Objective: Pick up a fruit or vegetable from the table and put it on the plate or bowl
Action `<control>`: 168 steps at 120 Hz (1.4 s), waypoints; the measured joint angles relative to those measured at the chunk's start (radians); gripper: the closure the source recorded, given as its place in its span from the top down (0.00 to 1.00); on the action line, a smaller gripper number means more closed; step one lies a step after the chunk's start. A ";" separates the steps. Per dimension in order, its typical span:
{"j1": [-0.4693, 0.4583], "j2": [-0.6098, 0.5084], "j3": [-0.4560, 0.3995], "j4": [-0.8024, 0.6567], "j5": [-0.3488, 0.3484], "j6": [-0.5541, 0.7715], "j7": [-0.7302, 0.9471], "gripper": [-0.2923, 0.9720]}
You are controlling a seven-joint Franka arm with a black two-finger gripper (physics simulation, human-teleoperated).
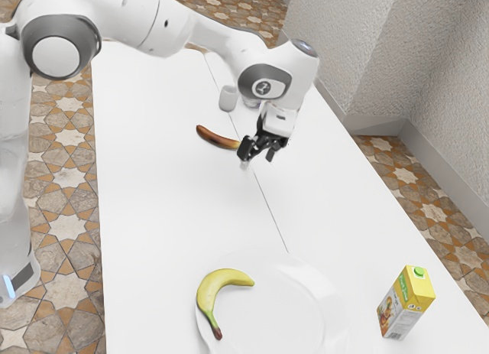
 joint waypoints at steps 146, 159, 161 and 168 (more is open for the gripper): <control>0.021 0.048 0.284 -0.007 -0.027 -0.045 -0.080 0.77; 0.010 0.048 0.285 -0.016 -0.027 -0.043 -0.085 0.77; 0.010 0.048 0.285 -0.018 -0.027 -0.041 -0.086 0.77; 0.010 0.052 0.285 -0.020 -0.027 -0.038 -0.088 0.77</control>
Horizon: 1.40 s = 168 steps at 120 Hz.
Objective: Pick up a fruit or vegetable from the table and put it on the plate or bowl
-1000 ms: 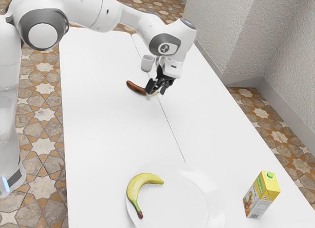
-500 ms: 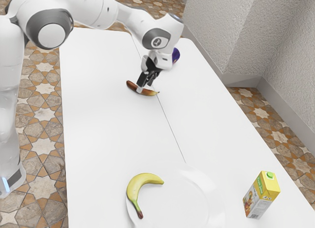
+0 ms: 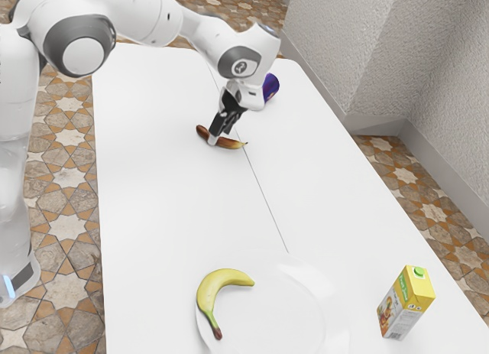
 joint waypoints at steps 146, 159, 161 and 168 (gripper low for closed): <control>0.002 0.022 0.000 -0.006 0.006 0.045 -0.011 0.37; 0.000 0.017 0.001 0.000 0.009 0.045 -0.010 0.36; 0.000 0.016 0.001 0.001 0.009 0.045 -0.010 0.36; 0.000 0.010 0.000 0.008 0.011 0.044 -0.009 0.36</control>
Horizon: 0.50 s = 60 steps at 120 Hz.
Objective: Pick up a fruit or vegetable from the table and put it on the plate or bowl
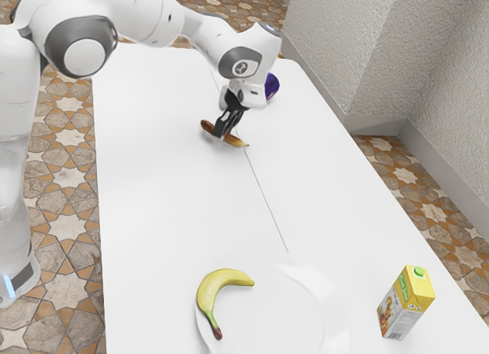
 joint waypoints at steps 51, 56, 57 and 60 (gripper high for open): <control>-0.104 -0.178 -0.171 0.055 -0.003 -0.096 0.024 0.34; -0.112 -0.188 -0.209 0.054 -0.004 -0.113 0.027 0.34; -0.114 -0.190 -0.217 0.054 -0.004 -0.116 0.028 0.34; -0.121 -0.194 -0.237 0.054 -0.004 -0.125 0.030 0.34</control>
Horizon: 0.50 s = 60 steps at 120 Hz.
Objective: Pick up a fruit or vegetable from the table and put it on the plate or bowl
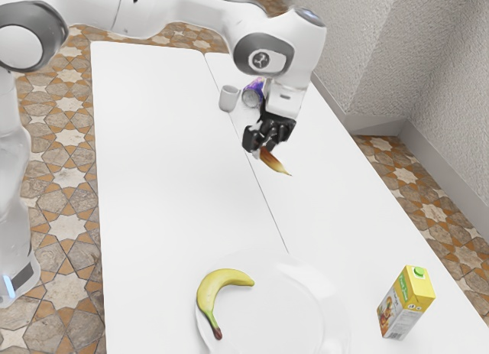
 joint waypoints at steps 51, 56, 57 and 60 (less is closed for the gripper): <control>-0.140 -0.011 -0.396 -0.007 -0.050 -0.063 0.000 0.34; -0.176 -0.010 -0.411 -0.005 -0.062 -0.058 -0.002 0.34; -0.184 -0.009 -0.413 -0.005 -0.064 -0.057 -0.003 0.34; -0.209 -0.008 -0.417 -0.003 -0.070 -0.052 -0.004 0.34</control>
